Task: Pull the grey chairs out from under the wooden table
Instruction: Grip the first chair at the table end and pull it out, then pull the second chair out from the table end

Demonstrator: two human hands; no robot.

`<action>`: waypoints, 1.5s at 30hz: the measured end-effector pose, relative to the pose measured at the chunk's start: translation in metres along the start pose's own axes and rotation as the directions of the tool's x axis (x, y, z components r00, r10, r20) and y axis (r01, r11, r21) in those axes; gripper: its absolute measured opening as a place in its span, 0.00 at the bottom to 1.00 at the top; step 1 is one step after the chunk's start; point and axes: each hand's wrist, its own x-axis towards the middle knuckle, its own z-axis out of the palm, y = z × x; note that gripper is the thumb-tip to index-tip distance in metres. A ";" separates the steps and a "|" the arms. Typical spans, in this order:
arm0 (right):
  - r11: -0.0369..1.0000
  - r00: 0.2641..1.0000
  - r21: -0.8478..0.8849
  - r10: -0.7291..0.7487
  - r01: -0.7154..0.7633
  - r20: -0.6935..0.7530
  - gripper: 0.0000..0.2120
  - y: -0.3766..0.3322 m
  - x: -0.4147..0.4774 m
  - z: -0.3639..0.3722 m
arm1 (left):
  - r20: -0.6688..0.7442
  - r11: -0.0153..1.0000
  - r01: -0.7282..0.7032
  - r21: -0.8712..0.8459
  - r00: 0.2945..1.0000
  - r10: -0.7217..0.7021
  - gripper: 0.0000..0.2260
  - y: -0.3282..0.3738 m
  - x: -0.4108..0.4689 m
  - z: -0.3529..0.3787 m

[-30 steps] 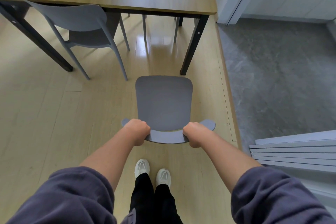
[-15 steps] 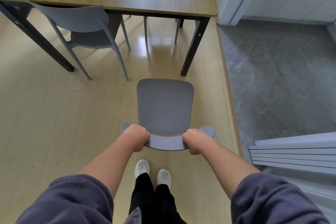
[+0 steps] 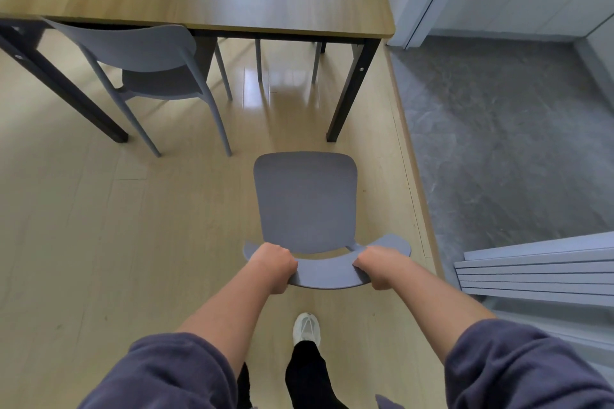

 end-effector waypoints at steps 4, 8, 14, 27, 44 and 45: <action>0.999 0.991 -0.022 0.051 -0.048 0.122 0.19 -0.016 -0.004 -0.030 | 0.006 0.991 -0.054 -0.120 0.998 0.055 0.18 -0.036 -0.005 0.003; 0.988 0.987 0.117 0.083 -0.099 0.141 0.34 -0.057 0.007 -0.063 | -0.021 0.986 -0.061 -0.154 0.998 0.059 0.26 -0.100 -0.030 0.017; 0.930 0.987 0.365 0.091 -0.035 -0.135 0.36 -0.133 0.033 -0.144 | -0.135 0.976 0.040 -0.213 0.988 -0.070 0.24 -0.214 -0.086 0.050; 0.947 0.821 0.294 0.064 0.129 -0.567 0.28 -0.209 0.094 -0.348 | -0.426 0.905 0.282 -0.317 0.811 -0.402 0.18 -0.409 -0.129 0.045; 0.971 0.715 0.142 -0.038 0.191 -0.699 0.36 -0.209 0.213 -0.553 | -0.526 0.876 0.329 -0.354 0.705 -0.477 0.26 -0.617 -0.060 -0.025; 0.973 0.717 0.143 -0.032 0.183 -0.697 0.36 -0.211 0.221 -0.561 | -0.530 0.881 0.323 -0.346 0.707 -0.468 0.26 -0.628 -0.054 -0.026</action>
